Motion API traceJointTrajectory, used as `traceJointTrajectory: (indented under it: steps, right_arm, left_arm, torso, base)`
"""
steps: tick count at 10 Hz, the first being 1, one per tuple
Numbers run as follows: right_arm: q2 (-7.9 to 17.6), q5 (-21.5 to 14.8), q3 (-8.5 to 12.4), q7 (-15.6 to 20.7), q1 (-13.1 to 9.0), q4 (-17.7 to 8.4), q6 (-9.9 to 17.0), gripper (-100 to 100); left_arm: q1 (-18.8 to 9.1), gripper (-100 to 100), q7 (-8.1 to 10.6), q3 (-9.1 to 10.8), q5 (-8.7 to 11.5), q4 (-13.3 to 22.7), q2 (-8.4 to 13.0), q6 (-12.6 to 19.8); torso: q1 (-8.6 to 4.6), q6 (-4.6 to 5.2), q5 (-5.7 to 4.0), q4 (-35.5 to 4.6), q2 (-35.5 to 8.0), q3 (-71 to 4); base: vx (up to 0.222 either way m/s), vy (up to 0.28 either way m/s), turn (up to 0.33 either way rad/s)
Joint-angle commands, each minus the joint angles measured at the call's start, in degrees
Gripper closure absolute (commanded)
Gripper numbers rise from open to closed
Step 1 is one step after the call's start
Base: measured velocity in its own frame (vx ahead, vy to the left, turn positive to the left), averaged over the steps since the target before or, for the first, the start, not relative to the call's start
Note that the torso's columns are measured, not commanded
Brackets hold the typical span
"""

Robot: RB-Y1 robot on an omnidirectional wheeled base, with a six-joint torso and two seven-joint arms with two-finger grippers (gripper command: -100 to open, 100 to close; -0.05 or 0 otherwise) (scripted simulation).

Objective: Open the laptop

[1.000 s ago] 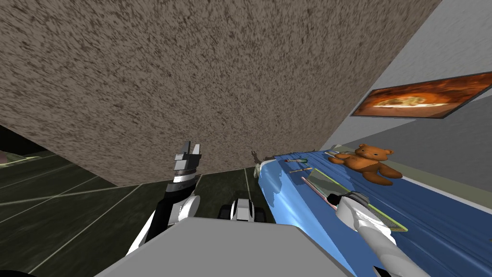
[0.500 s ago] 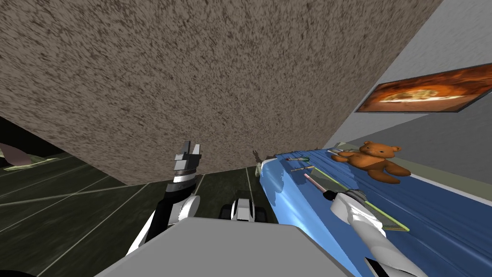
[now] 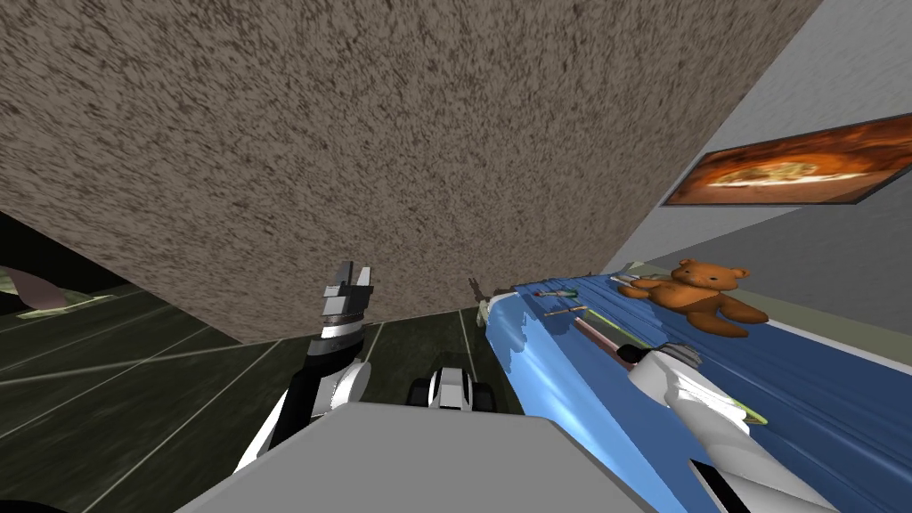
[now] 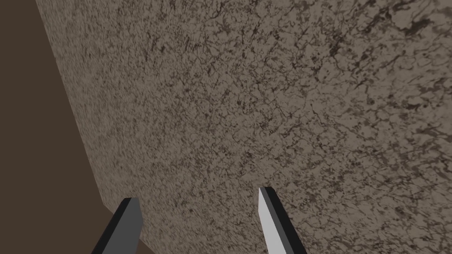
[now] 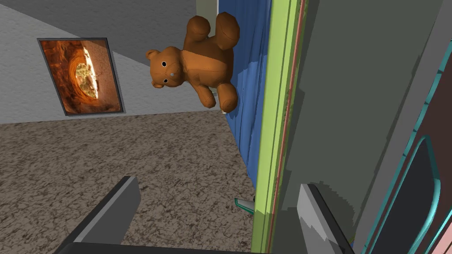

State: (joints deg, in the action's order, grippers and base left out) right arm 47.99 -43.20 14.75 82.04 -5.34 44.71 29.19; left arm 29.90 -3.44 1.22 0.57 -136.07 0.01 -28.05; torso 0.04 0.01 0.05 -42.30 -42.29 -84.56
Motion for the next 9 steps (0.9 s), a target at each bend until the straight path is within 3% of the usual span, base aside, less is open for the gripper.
traceJointTrajectory:
  steps: [1, 3, 4, 9]
  right_arm:
    - [1.36, 1.74, 0.4, 1.98, -0.65, -0.57, -0.63, -100]
    - [1.8, 2.4, 0.49, 2.45, -0.99, -1.02, -0.99, -100]
    - [1.88, 2.59, 0.52, 2.82, -0.98, -0.96, -0.99, 0]
    - [1.87, 2.57, 0.52, 2.78, -0.99, -0.96, -0.99, 0]
  left_arm:
    - [0.0, 0, 0.0, 0.0, 0.0, 0.0, 0.0, 0.0]
    - [0.0, 0, 0.0, 0.01, 0.0, 0.0, 0.01, 0.0]
    - [0.0, 0, 0.0, 0.01, 0.0, 0.0, 0.01, 0.0]
    - [0.0, 0, 0.0, 0.01, 0.0, 0.0, 0.01, 0.0]
  torso:
    - [-0.16, -0.02, -0.02, 0.0, 0.04, -0.04]
    - [-0.05, -0.01, 0.04, -0.02, 0.01, -0.02]
    - [-0.02, -0.01, 0.0, -0.01, -0.01, 0.0]
    - [-0.04, -0.01, -0.05, 0.01, 0.01, -0.01]
  base:
    - [0.001, 0.026, 0.003]
    - [0.004, 0.019, -0.002]
    - [0.0, 0.0, 0.0]
    - [0.0, 0.0, 0.0]
